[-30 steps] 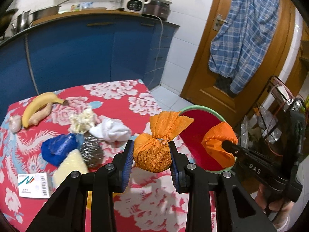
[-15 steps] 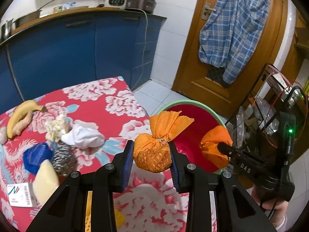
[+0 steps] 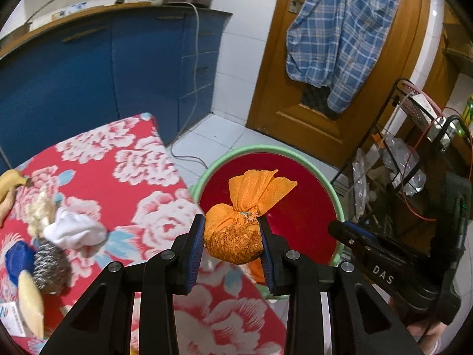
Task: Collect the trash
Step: 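Carry the orange glove and orange bundle over the red bucket and release both, then grasp the steel wool scrubber with the left gripper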
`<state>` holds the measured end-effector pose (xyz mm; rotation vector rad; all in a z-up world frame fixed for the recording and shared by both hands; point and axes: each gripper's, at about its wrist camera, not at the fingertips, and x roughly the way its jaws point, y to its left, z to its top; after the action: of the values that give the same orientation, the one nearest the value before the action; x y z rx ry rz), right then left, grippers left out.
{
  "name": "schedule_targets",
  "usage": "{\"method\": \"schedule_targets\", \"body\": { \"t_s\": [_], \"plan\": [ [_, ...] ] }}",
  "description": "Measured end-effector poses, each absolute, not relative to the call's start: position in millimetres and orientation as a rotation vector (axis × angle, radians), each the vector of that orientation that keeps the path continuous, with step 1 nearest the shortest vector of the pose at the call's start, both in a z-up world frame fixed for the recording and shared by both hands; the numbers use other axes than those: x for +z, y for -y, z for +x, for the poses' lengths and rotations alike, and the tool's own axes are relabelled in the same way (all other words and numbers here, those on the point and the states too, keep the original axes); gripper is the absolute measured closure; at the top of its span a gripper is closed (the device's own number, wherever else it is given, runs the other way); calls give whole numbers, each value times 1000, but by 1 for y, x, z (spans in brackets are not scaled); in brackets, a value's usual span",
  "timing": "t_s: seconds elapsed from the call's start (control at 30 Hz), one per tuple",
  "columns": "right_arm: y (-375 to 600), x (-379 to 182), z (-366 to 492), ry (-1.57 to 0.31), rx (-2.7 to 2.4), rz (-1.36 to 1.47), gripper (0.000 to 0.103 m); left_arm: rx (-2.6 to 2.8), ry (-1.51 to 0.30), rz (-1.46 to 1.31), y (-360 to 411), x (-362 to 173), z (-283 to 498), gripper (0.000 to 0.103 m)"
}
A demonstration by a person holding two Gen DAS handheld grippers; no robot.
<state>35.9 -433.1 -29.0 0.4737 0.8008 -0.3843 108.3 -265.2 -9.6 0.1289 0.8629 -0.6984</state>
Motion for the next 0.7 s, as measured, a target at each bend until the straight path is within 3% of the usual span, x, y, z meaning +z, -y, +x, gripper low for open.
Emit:
{"method": "schedule_targets", "body": {
  "t_s": [0.2,0.37,0.7],
  "plan": [
    [438,-28,31,-795,-396,481,76,-739,-851,121,287,-14,110,63],
    [442,-27,26,-790,-403,489,76,-733,-854,129,294,-16,112,45],
    [437,-26,26,-789,-383,487,76,-642,-839,122,264,-12,118,45]
  ]
}}
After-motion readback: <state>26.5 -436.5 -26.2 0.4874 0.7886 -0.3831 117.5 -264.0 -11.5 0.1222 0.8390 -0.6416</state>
